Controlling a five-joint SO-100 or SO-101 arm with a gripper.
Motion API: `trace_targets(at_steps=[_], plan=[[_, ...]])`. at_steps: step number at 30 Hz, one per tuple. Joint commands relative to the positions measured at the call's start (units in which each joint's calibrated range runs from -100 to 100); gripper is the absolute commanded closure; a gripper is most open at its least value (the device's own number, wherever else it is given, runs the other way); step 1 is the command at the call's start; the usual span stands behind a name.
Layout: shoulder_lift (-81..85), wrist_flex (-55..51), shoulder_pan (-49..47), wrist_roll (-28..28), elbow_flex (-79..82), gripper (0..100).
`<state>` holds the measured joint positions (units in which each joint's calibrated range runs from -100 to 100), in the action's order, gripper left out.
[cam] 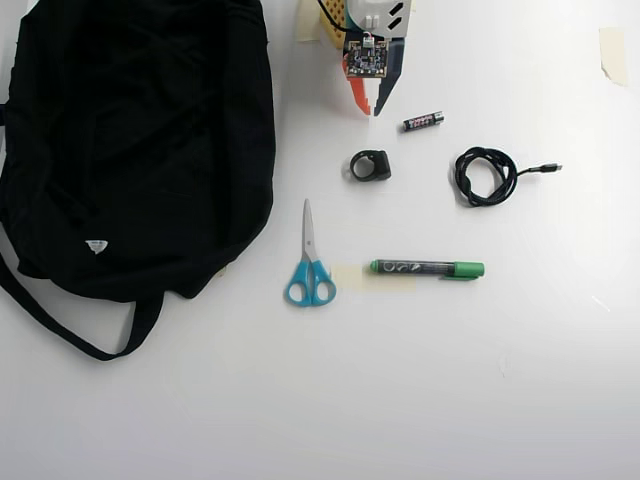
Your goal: Put the green marker into the black bag
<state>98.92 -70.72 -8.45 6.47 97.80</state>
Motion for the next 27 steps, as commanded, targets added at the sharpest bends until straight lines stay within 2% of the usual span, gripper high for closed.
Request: trace_targets(at_steps=[1, 19, 27], plan=[[0.75, -0.08, 0.37, -0.18, 1.48, 98], [0.75, 0.17, 0.15, 0.29, 0.94, 98], [0.58, 8.36, -0.15, 0.29, -3.19, 98]])
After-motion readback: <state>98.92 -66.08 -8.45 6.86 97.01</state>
